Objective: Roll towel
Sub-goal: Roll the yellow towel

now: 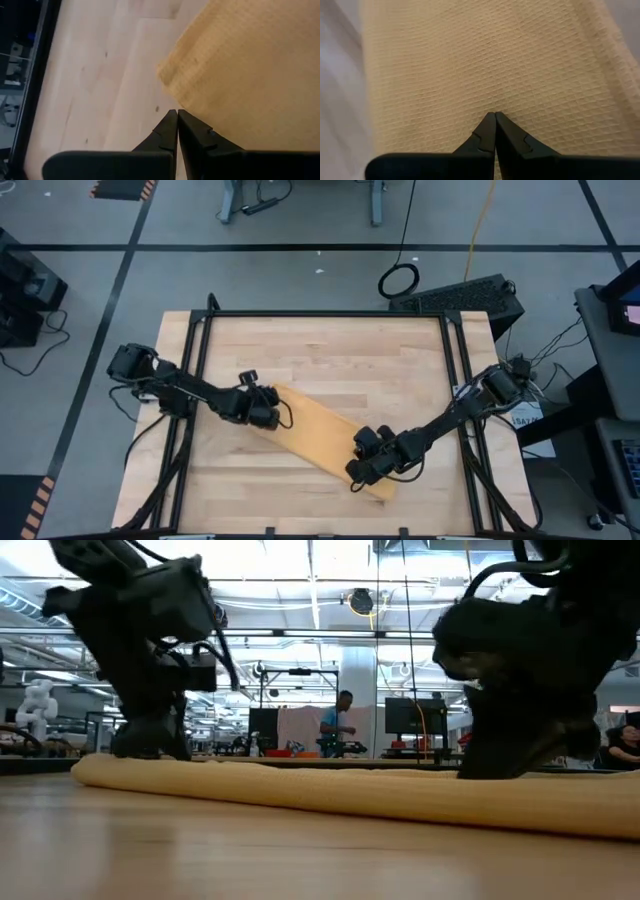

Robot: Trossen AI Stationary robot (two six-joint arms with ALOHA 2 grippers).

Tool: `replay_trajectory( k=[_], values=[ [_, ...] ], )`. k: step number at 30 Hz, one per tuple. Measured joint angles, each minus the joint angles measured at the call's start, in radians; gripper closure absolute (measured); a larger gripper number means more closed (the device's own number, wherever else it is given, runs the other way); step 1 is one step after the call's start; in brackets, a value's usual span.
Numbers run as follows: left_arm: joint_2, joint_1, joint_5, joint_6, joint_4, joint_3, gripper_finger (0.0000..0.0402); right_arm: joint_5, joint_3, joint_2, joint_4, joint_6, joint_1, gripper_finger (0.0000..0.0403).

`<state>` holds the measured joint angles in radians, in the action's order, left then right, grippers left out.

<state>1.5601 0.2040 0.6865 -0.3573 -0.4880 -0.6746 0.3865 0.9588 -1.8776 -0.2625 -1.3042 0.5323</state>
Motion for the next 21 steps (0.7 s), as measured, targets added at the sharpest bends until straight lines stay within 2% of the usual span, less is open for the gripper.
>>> replay_trajectory(
  k=[2,5,8,11,17,21],
  values=[
    [-0.025,-0.006,-0.027,-0.003,-0.032,-0.023,0.0382,-0.001,0.004,-0.032,0.043,-0.036,0.000,0.0403],
    [-0.073,0.027,-0.133,-0.069,-0.028,-0.058,0.0382,0.020,0.002,-0.055,0.099,-0.054,0.004,0.0403],
    [-0.103,0.109,-0.242,-0.130,0.033,-0.065,0.0382,0.036,0.002,-0.047,0.110,-0.043,0.004,0.0403],
    [-0.108,0.233,-0.299,-0.215,0.063,-0.066,0.0382,0.059,0.002,-0.012,0.095,0.006,0.000,0.0403],
    [-0.108,0.433,-0.288,-0.477,0.060,-0.062,0.0382,0.136,-0.003,0.091,0.090,0.181,-0.007,0.0403],
    [-0.092,0.479,-0.186,-0.530,0.063,-0.026,0.0382,0.172,-0.002,0.130,0.127,0.319,-0.007,0.0403]
  ],
)
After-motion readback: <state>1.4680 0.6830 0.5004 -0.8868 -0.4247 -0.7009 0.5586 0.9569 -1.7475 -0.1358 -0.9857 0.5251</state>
